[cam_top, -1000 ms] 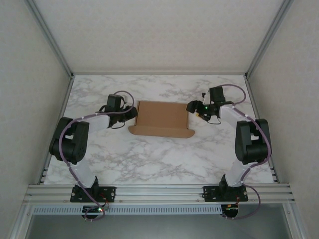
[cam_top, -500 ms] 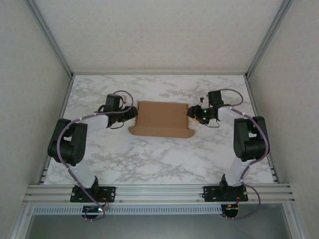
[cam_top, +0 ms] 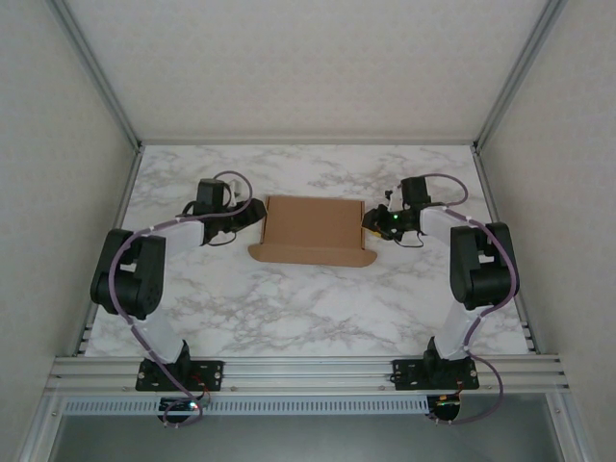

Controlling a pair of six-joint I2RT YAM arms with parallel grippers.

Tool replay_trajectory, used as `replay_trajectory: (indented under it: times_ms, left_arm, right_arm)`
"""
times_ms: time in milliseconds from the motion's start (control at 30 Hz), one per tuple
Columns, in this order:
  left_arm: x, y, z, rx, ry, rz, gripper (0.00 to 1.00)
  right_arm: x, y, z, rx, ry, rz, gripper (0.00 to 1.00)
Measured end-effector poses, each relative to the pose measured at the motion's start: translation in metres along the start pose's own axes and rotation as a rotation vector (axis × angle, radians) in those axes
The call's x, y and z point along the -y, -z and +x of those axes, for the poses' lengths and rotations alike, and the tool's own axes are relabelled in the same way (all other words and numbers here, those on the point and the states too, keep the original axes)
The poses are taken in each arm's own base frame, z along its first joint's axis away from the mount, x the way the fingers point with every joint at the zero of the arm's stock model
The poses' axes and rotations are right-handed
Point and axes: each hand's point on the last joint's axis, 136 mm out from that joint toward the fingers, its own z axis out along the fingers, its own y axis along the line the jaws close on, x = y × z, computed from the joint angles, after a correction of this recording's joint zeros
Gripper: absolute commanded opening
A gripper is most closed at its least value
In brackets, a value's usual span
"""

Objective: Fold the paper box

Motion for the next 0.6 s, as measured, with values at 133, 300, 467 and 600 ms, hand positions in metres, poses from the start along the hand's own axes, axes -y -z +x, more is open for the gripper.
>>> replay_trajectory:
  times_ms: [133, 300, 467, 600]
  left_arm:
    - [-0.004, -0.012, 0.01, -0.057, 0.039, 0.057, 0.62]
    - [-0.002, -0.022, 0.024, -0.122, 0.074, 0.123, 0.62]
    - [0.002, -0.026, 0.029, -0.15, 0.094, 0.169, 0.62]
    - [0.009, -0.026, 0.029, -0.16, 0.104, 0.211, 0.63]
  right_arm:
    - [0.001, 0.001, 0.0, -0.001, -0.007, -0.013, 0.3]
    - [0.003, 0.001, 0.0, 0.005, -0.026, -0.042, 0.29]
    - [0.007, 0.003, 0.0, 0.014, -0.06, -0.089, 0.29]
    - [0.008, 0.003, 0.0, 0.019, -0.066, -0.106, 0.29]
